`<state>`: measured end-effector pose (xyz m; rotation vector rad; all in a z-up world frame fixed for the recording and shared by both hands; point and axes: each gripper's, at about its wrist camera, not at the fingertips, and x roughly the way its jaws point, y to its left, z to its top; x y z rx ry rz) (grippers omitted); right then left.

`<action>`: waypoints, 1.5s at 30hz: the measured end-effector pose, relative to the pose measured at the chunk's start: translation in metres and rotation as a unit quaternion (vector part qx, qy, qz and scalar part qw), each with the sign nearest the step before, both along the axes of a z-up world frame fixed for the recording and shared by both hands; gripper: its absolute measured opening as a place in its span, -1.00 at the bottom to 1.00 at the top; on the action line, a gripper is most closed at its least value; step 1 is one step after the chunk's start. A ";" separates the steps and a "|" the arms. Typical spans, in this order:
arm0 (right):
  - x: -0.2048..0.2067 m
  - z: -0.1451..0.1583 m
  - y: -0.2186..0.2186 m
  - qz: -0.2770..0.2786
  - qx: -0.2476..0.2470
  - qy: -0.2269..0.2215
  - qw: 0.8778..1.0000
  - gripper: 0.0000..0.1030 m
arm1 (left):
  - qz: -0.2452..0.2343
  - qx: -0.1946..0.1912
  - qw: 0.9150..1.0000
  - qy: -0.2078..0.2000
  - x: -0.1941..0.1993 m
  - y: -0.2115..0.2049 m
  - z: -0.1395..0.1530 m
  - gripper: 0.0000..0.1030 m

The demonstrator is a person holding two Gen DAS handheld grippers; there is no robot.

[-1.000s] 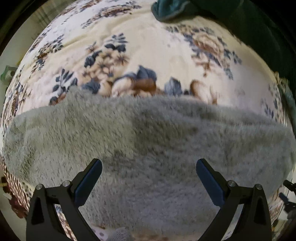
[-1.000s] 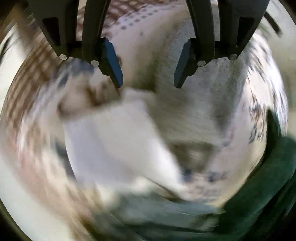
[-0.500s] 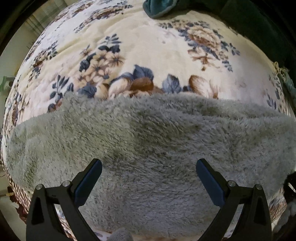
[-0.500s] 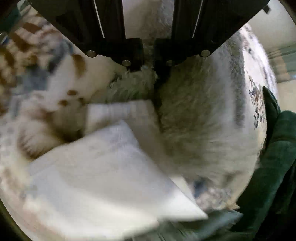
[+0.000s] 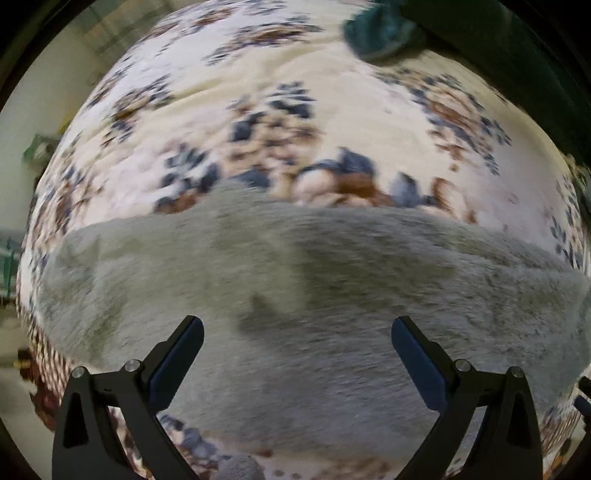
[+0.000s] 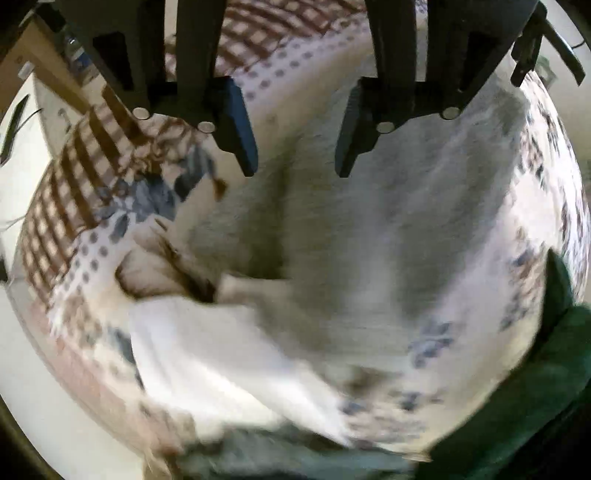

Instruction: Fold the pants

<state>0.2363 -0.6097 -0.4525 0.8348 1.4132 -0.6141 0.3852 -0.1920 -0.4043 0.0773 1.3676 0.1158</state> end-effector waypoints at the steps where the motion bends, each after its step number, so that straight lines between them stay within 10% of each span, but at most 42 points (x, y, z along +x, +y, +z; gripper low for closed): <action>1: 0.009 0.014 0.014 0.011 -0.007 -0.010 1.000 -0.06 | 0.010 0.000 1.000 0.001 -0.002 0.008 0.001 1.00; 7: 0.110 0.023 0.106 0.102 0.071 -0.064 0.990 0.04 | 0.079 0.023 0.997 -0.005 -0.005 0.070 0.005 1.00; 15: 0.207 -0.091 0.126 0.020 0.139 0.026 0.990 0.02 | 0.125 0.037 0.991 -0.015 -0.003 0.122 -0.001 1.00; 17: 0.208 -0.102 0.124 0.005 0.135 0.037 0.990 -0.25 | 0.126 0.032 0.991 -0.013 -0.004 0.127 -0.003 1.00; 19: 0.207 -0.093 0.127 0.012 0.109 0.038 0.993 -0.89 | 0.129 0.026 0.991 -0.010 -0.006 0.131 -0.006 1.00; 26: 0.234 -0.014 0.143 0.116 -0.047 -0.045 0.991 -1.00 | 0.143 0.009 0.990 -0.005 -0.013 0.144 -0.008 1.00; 29: 0.256 -0.004 0.143 0.164 -0.029 -0.045 0.985 -0.98 | 0.150 0.005 0.989 -0.003 -0.012 0.151 -0.009 1.00; 32: 0.274 -0.012 0.173 0.281 -0.016 -0.007 0.959 -0.73 | 0.150 0.000 0.989 0.004 -0.009 0.150 -0.014 1.00; 35: 0.275 -0.024 0.205 0.392 -0.033 0.029 0.919 -0.03 | 0.126 0.001 0.992 0.015 0.000 0.129 -0.023 1.00; 43: 0.268 -0.093 0.231 0.474 -0.012 0.137 0.870 0.13 | 0.029 -0.006 0.999 0.038 0.022 0.059 -0.054 1.00; 45: 0.268 -0.096 0.236 0.481 -0.029 0.121 0.868 -0.27 | 0.025 -0.007 0.999 0.034 0.022 0.056 -0.053 1.00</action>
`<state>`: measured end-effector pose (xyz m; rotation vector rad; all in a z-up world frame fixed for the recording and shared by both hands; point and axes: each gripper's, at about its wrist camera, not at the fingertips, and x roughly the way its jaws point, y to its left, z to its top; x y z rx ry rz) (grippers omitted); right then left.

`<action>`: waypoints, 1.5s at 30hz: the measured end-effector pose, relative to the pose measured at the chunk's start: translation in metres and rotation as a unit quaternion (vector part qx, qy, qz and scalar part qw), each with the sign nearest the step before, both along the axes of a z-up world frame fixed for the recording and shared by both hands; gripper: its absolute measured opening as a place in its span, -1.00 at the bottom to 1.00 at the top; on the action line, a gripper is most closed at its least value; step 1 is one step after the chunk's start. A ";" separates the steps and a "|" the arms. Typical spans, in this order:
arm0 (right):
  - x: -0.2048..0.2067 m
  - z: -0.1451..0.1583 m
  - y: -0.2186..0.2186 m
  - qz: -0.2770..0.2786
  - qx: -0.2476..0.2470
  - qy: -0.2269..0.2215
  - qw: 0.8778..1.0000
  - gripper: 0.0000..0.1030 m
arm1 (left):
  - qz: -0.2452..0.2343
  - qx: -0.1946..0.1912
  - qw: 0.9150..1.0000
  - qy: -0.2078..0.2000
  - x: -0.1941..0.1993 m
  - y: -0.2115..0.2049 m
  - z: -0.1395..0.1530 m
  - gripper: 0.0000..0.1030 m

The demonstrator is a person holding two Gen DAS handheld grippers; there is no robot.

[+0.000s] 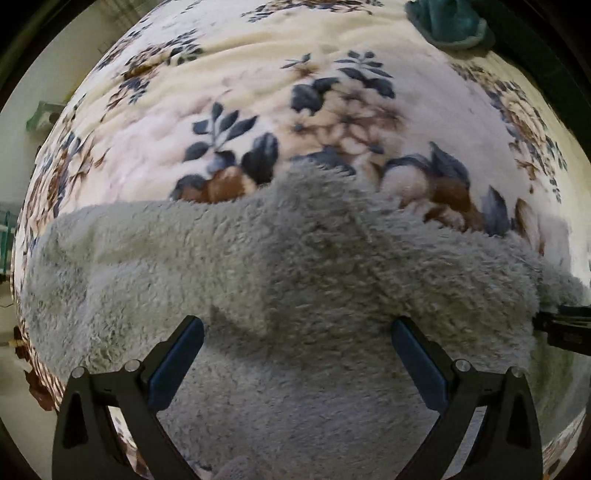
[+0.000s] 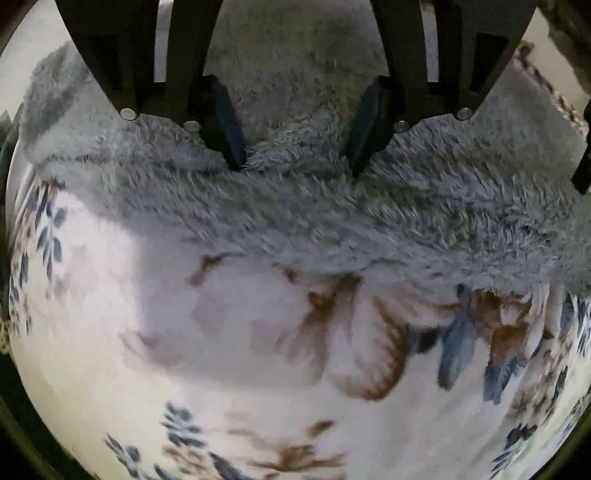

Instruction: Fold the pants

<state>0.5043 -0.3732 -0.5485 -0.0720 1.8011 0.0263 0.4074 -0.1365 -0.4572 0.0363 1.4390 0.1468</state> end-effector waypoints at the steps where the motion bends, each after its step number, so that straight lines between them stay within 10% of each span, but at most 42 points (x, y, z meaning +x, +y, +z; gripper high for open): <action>1: 0.000 0.004 0.003 0.003 -0.003 -0.017 1.000 -0.73 | 0.002 0.001 1.000 -0.004 -0.001 0.001 0.002 1.00; 16: -0.007 0.091 -0.027 0.015 -0.064 -0.188 0.980 -0.81 | 0.091 0.014 0.996 -0.014 -0.033 0.062 0.021 1.00; 20: 0.008 0.056 -0.006 -0.022 -0.012 -0.123 0.992 -0.48 | 0.071 0.015 0.997 -0.007 -0.038 0.055 0.022 1.00; 23: -0.012 0.076 -0.032 -0.094 0.046 -0.132 0.986 0.49 | 0.038 0.012 0.999 -0.013 -0.045 0.041 0.032 1.00; 28: -0.102 0.103 -0.077 -0.200 0.079 -0.118 0.969 0.56 | -0.025 -0.008 1.000 0.010 -0.064 -0.004 0.031 1.00; 36: -0.272 0.008 -0.129 -0.297 0.000 -0.041 0.954 0.57 | -0.152 -0.005 0.988 0.023 -0.080 -0.102 -0.010 1.00; 39: -0.280 -0.016 -0.131 -0.307 0.022 -0.074 0.949 1.00 | -0.185 0.014 0.982 0.030 -0.077 -0.125 -0.028 1.00; 45: -0.278 -0.023 -0.121 -0.339 -0.020 -0.093 0.936 1.00 | -0.179 0.017 0.982 0.050 -0.065 -0.128 -0.056 1.00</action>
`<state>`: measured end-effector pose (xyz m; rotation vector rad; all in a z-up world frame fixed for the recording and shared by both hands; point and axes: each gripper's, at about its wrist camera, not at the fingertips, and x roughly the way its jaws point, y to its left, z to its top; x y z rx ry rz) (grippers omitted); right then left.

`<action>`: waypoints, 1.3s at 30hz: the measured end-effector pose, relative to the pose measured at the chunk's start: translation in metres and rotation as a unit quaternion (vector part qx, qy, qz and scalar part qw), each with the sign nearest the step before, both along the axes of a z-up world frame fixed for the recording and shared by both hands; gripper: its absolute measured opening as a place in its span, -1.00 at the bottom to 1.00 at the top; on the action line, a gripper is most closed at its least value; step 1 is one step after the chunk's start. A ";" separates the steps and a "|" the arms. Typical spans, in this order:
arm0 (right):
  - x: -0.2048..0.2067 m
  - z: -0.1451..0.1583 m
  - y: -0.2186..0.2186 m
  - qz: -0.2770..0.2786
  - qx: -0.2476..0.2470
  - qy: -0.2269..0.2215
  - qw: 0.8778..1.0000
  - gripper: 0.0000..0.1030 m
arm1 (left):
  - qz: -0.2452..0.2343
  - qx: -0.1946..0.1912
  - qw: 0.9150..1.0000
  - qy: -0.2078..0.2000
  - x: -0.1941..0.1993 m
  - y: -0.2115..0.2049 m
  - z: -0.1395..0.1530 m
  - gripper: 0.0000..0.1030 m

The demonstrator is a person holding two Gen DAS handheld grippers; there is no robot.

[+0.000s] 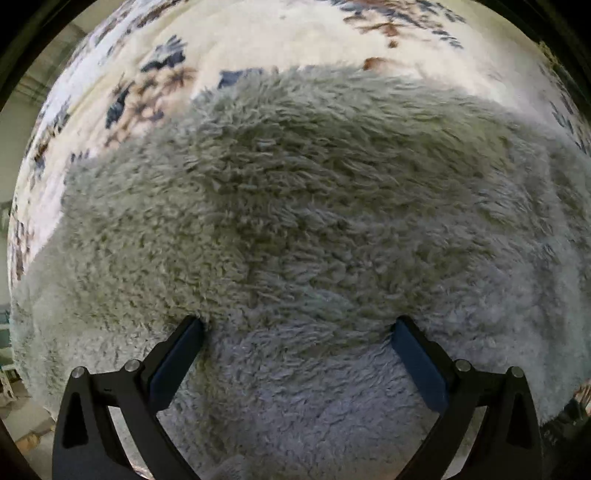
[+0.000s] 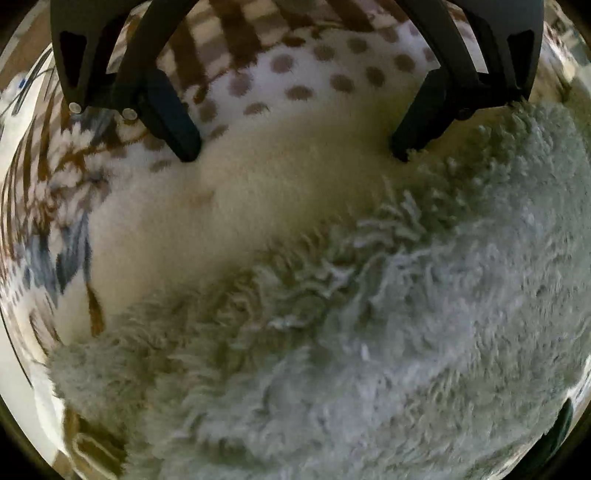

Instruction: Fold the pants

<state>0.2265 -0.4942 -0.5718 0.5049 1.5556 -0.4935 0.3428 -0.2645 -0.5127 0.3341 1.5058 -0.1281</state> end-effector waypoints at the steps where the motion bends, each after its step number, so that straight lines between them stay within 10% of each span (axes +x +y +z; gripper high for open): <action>1: -0.003 0.003 -0.001 0.009 0.012 -0.006 1.000 1.00 | 0.003 -0.002 1.000 0.004 0.001 0.000 -0.003 1.00; 9: -0.054 0.082 -0.087 -0.161 0.125 -0.221 0.954 0.96 | 0.028 -0.045 0.999 -0.006 0.014 0.015 -0.016 1.00; 17: -0.012 0.022 -0.140 -0.253 0.126 -0.259 0.923 0.92 | 0.028 -0.044 0.999 -0.002 0.009 0.016 -0.013 1.00; 19: -0.005 0.036 -0.135 -0.235 0.149 -0.315 0.908 -0.21 | 0.029 -0.043 0.999 0.006 0.020 0.016 -0.013 1.00; 20: -0.004 0.038 -0.133 -0.229 0.154 -0.324 0.905 -0.21 | 0.029 -0.044 0.999 0.008 0.026 0.014 -0.014 1.00; 25: 0.007 0.006 -0.142 -0.254 0.173 -0.288 0.907 0.27 | 0.031 -0.049 0.998 -0.010 0.036 0.015 -0.017 1.00; 26: 0.007 0.005 -0.146 -0.258 0.171 -0.287 0.907 0.25 | 0.029 -0.047 0.998 -0.011 0.036 0.015 -0.016 1.00; 28: 0.004 0.014 -0.145 -0.265 0.160 -0.290 0.906 -0.41 | 0.025 -0.042 0.999 0.000 0.042 0.013 -0.010 1.00; 33: -0.027 0.063 -0.135 -0.264 0.136 -0.334 0.895 -0.49 | 0.032 -0.083 0.996 -0.019 0.043 0.020 0.032 1.00; 39: -0.025 0.148 -0.077 -0.149 0.071 -0.361 0.918 -0.49 | 0.063 -0.122 0.988 -0.065 0.044 0.063 0.100 1.00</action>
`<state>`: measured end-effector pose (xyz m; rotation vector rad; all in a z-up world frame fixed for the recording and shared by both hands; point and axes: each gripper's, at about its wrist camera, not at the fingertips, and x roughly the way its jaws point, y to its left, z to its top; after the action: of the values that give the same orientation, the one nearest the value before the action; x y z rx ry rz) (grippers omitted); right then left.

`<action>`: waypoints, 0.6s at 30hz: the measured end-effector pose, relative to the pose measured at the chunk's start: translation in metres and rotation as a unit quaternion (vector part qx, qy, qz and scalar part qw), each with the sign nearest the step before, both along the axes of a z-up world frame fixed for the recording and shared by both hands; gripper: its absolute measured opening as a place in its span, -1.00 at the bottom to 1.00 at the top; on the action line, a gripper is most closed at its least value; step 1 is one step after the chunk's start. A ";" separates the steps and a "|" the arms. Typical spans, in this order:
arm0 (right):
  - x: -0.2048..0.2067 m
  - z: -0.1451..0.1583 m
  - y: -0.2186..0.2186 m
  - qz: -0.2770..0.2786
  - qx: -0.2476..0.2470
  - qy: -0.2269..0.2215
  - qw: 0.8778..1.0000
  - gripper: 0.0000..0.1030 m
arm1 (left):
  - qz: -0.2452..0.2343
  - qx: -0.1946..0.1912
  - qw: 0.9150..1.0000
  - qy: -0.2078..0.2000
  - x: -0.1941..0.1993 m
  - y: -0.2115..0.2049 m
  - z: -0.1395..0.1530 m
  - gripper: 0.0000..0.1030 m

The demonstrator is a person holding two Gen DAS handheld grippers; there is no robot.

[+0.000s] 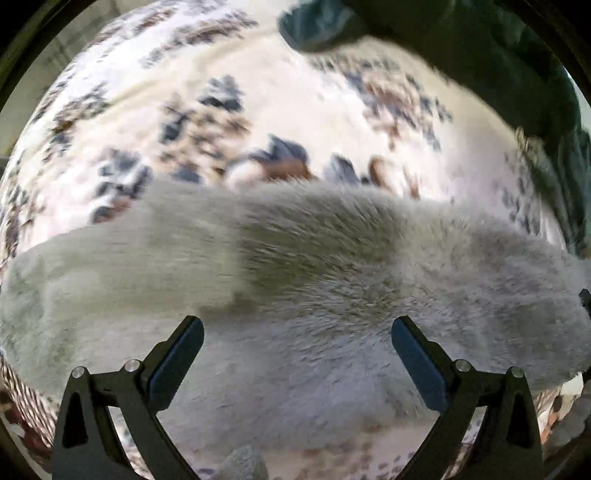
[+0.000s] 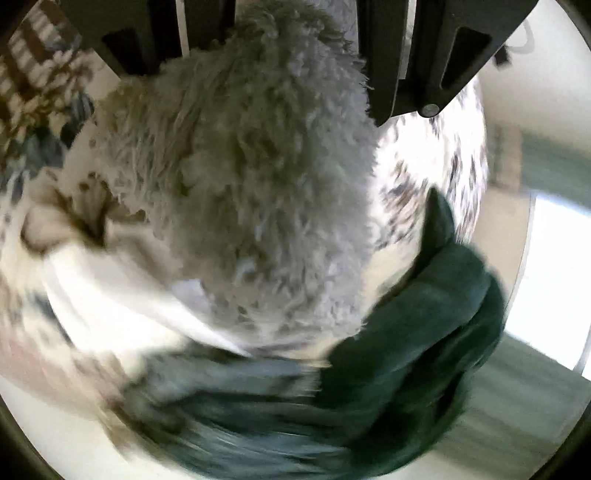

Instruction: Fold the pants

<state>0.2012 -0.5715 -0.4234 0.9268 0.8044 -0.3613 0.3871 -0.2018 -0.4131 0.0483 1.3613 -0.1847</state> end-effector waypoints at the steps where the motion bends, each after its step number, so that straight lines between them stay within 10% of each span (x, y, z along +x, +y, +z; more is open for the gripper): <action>1: 0.021 0.014 0.016 0.017 -0.019 0.000 1.000 -0.49 | 0.007 -0.001 1.000 -0.004 -0.005 0.010 0.005 1.00; 8: 0.087 0.087 0.152 0.184 -0.143 0.005 0.972 -0.49 | 0.083 -0.009 0.996 -0.020 -0.028 0.110 0.045 1.00; 14: 0.125 0.018 0.331 0.336 -0.161 0.080 0.925 -0.50 | 0.151 0.021 0.988 0.001 -0.055 0.211 0.036 1.00; 18: 0.123 -0.033 0.400 0.430 -0.113 0.168 0.880 0.00 | 0.178 0.037 0.983 0.011 -0.072 0.257 0.032 1.00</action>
<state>0.3237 -0.1714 -0.4567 0.2170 1.3739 0.1758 0.3146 0.0551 -0.3816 -0.1345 1.3750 0.1674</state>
